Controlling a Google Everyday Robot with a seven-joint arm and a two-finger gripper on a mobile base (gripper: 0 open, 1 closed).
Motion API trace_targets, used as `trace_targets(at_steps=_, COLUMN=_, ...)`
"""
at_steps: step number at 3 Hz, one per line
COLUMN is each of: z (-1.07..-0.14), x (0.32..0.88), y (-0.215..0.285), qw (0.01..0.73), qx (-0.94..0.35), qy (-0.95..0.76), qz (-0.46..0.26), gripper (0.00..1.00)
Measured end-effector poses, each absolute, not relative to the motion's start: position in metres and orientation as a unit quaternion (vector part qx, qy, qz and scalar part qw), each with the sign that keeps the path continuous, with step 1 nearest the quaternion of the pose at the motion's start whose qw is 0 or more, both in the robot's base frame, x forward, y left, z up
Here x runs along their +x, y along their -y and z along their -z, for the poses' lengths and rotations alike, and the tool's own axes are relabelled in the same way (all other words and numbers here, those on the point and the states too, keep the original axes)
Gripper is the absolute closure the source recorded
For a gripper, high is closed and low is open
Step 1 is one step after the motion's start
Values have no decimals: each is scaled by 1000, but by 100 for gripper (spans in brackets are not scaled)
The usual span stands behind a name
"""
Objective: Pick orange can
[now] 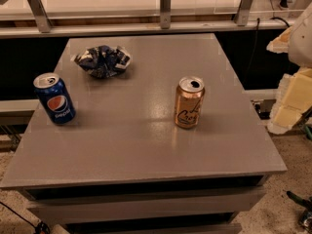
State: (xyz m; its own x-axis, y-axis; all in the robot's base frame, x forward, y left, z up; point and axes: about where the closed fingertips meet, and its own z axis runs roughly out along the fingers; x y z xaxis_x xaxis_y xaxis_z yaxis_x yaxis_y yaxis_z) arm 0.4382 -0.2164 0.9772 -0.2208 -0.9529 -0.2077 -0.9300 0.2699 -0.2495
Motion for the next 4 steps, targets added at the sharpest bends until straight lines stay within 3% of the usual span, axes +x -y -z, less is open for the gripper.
trace_targets(at_steps=2, z=-967, x=464, y=191, qw=178, qx=-614, qy=-768, qz=23, gripper=0)
trace_targets(at_steps=4, z=-929, x=496, y=136, qw=176, qx=-644, qy=-744, qz=-25, gripper=0)
